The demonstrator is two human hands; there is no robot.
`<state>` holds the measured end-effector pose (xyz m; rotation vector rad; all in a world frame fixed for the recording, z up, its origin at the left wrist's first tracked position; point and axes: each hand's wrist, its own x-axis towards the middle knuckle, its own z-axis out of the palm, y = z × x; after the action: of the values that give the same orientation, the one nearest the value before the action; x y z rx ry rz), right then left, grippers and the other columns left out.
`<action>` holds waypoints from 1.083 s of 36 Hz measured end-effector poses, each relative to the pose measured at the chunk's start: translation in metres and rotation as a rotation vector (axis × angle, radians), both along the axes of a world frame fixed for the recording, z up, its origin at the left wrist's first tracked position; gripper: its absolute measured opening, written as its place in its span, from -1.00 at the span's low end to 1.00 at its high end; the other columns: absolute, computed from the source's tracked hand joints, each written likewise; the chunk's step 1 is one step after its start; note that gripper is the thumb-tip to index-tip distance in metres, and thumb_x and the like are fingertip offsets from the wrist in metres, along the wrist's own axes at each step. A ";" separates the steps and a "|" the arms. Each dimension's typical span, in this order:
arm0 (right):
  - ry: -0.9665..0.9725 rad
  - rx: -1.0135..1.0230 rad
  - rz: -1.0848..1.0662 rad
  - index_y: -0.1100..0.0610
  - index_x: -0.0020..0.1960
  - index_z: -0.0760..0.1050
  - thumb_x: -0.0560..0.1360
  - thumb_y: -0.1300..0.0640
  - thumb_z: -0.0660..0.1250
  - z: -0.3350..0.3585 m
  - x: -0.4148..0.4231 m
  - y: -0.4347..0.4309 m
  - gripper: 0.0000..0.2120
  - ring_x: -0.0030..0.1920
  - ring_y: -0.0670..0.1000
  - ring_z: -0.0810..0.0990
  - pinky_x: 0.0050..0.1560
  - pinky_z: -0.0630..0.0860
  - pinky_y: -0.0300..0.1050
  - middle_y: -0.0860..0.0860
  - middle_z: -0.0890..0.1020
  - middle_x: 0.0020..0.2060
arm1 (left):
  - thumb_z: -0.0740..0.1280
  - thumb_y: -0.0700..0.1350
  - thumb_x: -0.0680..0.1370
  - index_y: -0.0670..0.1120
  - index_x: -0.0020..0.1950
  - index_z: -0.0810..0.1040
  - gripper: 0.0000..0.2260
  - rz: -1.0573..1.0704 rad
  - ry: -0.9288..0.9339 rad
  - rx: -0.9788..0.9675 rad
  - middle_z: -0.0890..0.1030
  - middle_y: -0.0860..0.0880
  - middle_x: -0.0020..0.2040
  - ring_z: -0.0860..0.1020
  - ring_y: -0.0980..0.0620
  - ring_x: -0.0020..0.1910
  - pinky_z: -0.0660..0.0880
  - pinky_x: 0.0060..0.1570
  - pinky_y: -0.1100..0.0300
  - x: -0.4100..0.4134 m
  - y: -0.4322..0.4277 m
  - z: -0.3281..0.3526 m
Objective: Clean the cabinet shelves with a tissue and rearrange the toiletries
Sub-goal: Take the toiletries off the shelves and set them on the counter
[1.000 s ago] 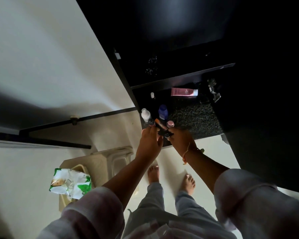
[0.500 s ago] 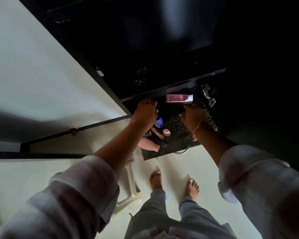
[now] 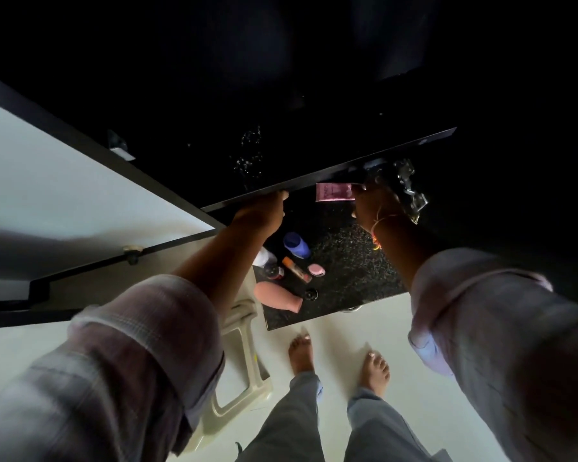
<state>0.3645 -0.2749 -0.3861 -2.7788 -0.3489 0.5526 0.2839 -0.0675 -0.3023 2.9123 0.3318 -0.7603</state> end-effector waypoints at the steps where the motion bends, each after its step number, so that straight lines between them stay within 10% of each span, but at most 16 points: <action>1: 0.004 0.003 -0.011 0.09 0.45 0.35 0.65 -0.02 0.07 0.002 0.000 0.002 -0.58 0.43 0.19 0.33 0.42 0.29 0.02 0.14 0.30 0.48 | 0.23 -0.11 0.63 -0.04 0.51 0.30 -0.57 0.019 0.007 -0.022 0.38 -0.19 0.45 0.35 -0.20 0.43 0.30 0.41 -0.11 0.001 0.001 -0.001; 9: -0.144 -0.029 0.006 0.16 0.39 0.39 0.67 0.07 0.05 0.003 -0.005 0.007 -0.64 0.26 0.31 0.48 0.20 0.50 0.14 0.25 0.48 0.30 | 0.13 -0.20 0.66 -0.09 0.43 0.40 -0.66 0.104 0.019 -0.052 0.43 -0.16 0.42 0.35 -0.17 0.44 0.25 0.44 -0.08 0.001 0.008 -0.006; 14: -0.174 0.116 -0.098 0.14 0.20 0.55 0.63 -0.14 0.10 0.005 -0.006 0.007 -0.57 0.11 0.18 0.58 -0.03 0.40 -0.11 0.17 0.61 0.12 | 0.11 -0.22 0.66 -0.13 0.30 0.50 -0.72 0.181 -0.061 -0.093 0.52 -0.14 0.32 0.44 -0.08 0.34 0.29 0.35 0.13 0.004 0.013 -0.010; 28: -0.015 0.223 0.012 0.08 0.18 0.56 0.44 0.14 0.47 0.027 -0.041 -0.013 -0.68 0.11 0.16 0.59 0.10 0.57 -0.02 0.14 0.60 0.13 | 0.06 -0.11 0.69 -0.12 0.46 0.36 -0.66 0.184 -0.167 -0.080 0.40 -0.18 0.44 0.34 -0.16 0.44 0.26 0.42 0.01 -0.005 0.001 0.015; 34: 0.030 0.289 -0.091 0.11 0.15 0.57 0.43 0.08 0.49 0.042 -0.067 -0.021 -0.68 0.07 0.12 0.62 0.06 0.60 0.02 0.10 0.65 0.08 | 0.04 -0.05 0.70 -0.15 0.30 0.50 -0.66 0.123 -0.274 0.007 0.62 -0.19 0.15 0.59 -0.16 0.14 0.43 -0.06 0.11 -0.022 -0.011 0.041; 39: 0.050 0.377 -0.193 0.08 0.01 0.59 0.39 0.09 0.52 0.050 -0.094 -0.034 -0.77 -0.04 0.08 0.65 -0.12 0.53 -0.18 0.08 0.69 -0.03 | 0.20 -0.14 0.63 -0.15 0.21 0.57 -0.76 0.075 -0.425 -0.048 0.66 -0.19 0.06 0.63 -0.19 0.05 0.51 -0.01 0.06 -0.055 -0.012 0.052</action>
<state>0.2703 -0.3087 -0.3365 -2.3977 -0.1510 0.4542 0.2293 -0.0799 -0.2503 2.8944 0.3664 -0.1258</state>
